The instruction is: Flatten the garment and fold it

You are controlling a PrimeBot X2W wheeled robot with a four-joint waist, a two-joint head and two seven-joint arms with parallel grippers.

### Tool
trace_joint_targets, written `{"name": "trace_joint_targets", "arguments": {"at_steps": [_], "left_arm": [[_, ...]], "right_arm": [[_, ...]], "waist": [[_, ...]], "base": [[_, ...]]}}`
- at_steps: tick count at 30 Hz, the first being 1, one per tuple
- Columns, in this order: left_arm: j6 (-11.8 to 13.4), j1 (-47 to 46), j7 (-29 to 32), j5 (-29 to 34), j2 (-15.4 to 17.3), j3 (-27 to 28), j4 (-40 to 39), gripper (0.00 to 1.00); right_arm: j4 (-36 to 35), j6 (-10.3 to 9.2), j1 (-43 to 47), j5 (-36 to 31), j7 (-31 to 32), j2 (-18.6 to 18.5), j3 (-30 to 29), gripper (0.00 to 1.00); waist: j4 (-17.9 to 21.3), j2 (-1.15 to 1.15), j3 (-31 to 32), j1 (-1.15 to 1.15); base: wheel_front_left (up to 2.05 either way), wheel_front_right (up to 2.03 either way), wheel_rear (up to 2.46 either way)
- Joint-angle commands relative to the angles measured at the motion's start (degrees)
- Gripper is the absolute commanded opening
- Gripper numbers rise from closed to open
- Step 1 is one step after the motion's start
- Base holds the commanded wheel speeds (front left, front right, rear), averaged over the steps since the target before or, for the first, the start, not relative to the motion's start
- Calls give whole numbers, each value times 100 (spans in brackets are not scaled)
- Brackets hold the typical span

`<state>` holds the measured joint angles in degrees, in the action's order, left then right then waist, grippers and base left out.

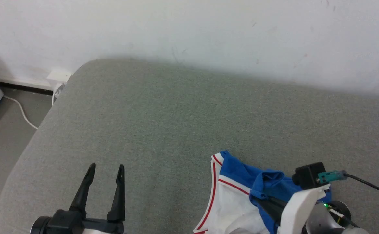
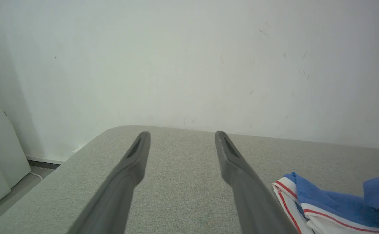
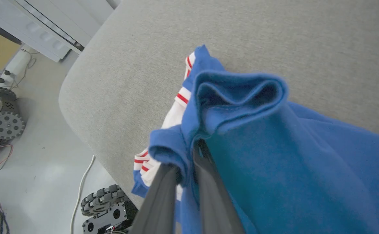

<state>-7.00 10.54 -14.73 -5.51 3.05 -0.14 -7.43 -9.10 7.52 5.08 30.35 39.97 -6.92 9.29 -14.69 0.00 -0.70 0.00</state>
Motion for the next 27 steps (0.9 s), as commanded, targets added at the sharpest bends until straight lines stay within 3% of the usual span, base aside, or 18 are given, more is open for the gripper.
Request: {"name": "trace_joint_targets", "arguments": {"at_steps": [1, 7, 8, 9, 11, 20, 27], "left_arm": [[-23, -13, -27, 17, -17, -9, 13, 100], [-32, -49, -27, 24, -17, -58, 43, 100], [-33, -53, -27, 16, -17, -61, 53, 100], [-34, -57, -27, 9, -17, -63, 57, 100], [-37, -70, -27, 4, -17, -67, 66, 100], [-43, -94, -27, -75, -17, -34, 81, 100], [-46, -144, -27, -144, -17, 41, 53, 100]], "right_arm": [[123, -3, -180, 30, -85, 65, 84, 0], [958, -3, -690, -100, -377, 244, 345, 0], [1104, -3, -749, -124, -433, 266, 364, 4], [1243, -3, -799, -133, -487, 287, 393, 21], [1521, -3, -873, -124, -600, 324, 422, 100], [2027, -3, -1158, 151, -1141, 375, 912, 100], [1949, -3, -1587, -24, -1743, -62, 978, 100]], "waist": [[-229, 0, -49, 0], [-526, 0, -109, 0], [-571, 0, -118, 0], [-611, 0, -133, 0], [-675, 0, -156, 0], [-677, 0, -177, 0], [-342, 0, -24, 0]], "base": [[0, 0, 0], [0, 0, 0], [0, 0, 0], [0, 0, 0], [0, 0, 0], [0, 0, 0], [0, 0, 0]]}}
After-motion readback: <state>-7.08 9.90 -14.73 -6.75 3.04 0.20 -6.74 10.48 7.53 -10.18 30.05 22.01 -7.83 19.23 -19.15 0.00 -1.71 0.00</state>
